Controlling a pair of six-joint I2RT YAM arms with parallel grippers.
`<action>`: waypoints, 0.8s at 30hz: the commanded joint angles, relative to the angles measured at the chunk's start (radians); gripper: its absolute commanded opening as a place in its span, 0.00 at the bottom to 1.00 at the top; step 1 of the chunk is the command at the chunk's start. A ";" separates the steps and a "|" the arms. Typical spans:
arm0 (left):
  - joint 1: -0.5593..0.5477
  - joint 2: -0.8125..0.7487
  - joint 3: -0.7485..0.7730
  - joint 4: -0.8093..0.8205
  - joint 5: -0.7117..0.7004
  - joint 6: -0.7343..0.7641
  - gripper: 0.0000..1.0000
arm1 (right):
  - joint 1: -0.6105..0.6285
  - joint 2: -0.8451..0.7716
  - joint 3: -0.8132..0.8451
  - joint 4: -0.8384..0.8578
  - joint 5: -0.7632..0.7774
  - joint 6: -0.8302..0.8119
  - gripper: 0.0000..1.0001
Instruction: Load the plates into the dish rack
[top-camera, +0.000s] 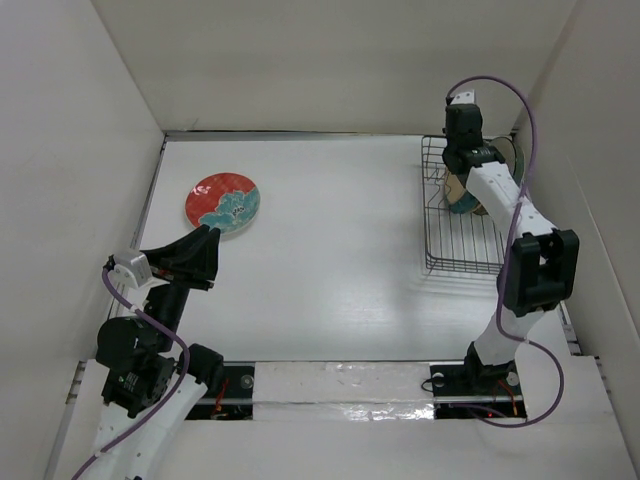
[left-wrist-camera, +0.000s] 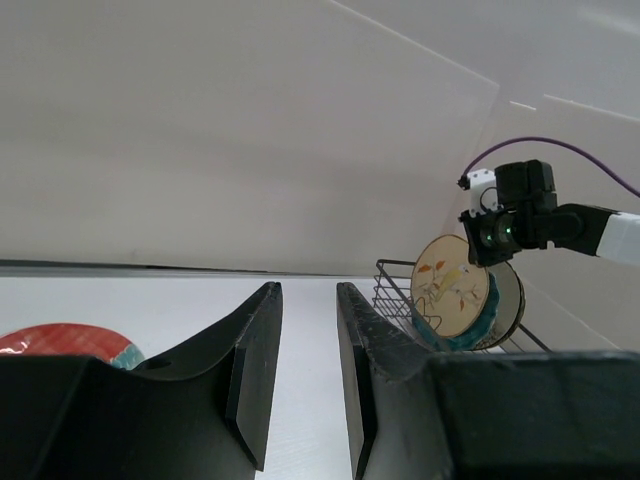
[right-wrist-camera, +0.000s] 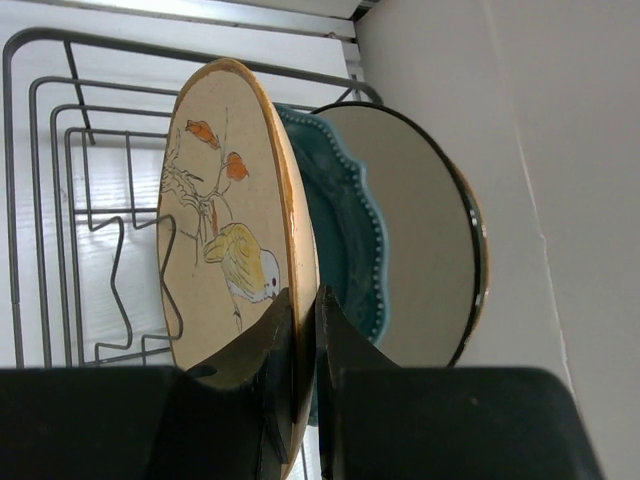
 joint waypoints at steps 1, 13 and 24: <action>-0.006 0.008 -0.009 0.049 0.004 -0.004 0.26 | 0.022 -0.007 0.021 0.127 0.041 -0.014 0.00; -0.006 0.063 -0.014 0.055 0.015 -0.007 0.29 | 0.013 -0.030 -0.157 0.174 -0.055 0.181 0.45; -0.006 0.203 0.009 0.053 0.024 -0.033 0.05 | 0.112 -0.264 -0.254 0.208 -0.074 0.413 0.85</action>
